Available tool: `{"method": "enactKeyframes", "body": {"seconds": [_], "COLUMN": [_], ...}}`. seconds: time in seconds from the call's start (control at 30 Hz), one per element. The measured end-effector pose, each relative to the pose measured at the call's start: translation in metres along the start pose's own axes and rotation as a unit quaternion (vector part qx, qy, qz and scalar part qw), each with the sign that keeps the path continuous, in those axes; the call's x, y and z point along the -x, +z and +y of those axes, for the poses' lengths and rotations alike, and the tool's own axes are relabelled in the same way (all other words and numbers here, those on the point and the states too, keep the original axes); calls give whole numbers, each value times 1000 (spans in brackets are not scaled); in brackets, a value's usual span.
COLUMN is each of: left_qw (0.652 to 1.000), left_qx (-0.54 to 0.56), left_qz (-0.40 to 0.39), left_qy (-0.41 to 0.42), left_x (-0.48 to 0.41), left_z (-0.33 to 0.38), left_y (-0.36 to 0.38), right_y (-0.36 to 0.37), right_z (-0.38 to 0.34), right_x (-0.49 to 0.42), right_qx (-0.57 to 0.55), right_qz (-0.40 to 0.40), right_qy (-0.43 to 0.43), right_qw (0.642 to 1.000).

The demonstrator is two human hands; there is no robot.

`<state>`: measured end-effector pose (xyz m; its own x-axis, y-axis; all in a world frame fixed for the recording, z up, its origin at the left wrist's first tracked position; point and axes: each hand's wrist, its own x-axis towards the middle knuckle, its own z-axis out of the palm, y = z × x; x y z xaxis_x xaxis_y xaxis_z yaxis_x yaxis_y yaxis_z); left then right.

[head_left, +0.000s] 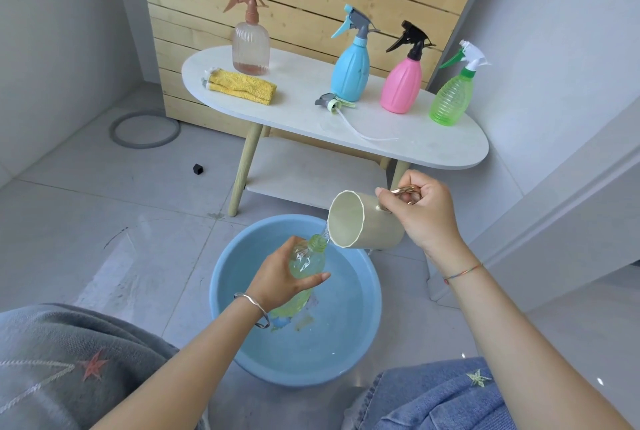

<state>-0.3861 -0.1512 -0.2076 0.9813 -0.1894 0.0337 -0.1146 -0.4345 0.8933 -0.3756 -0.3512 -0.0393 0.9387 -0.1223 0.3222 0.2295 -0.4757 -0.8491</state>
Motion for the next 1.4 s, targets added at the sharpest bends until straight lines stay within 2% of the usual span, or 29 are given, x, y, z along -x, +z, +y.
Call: {"method": "enactKeyframes", "body": {"seconds": [0.8,1.4], "left_qw": [1000,1000], "left_qx": [-10,-4], "left_qz": [-10,-8], "left_qy": [-3,-10], "left_x": [2,3], "left_z": [-1,0], "left_y": [7,9], "right_y": [7,13], "right_z": [-3,-5], "right_x": [1,3], "right_qx": [67,97], "right_qz": [-18,-74], "right_qy": [-104,-162], "right_qw": [992,979]}}
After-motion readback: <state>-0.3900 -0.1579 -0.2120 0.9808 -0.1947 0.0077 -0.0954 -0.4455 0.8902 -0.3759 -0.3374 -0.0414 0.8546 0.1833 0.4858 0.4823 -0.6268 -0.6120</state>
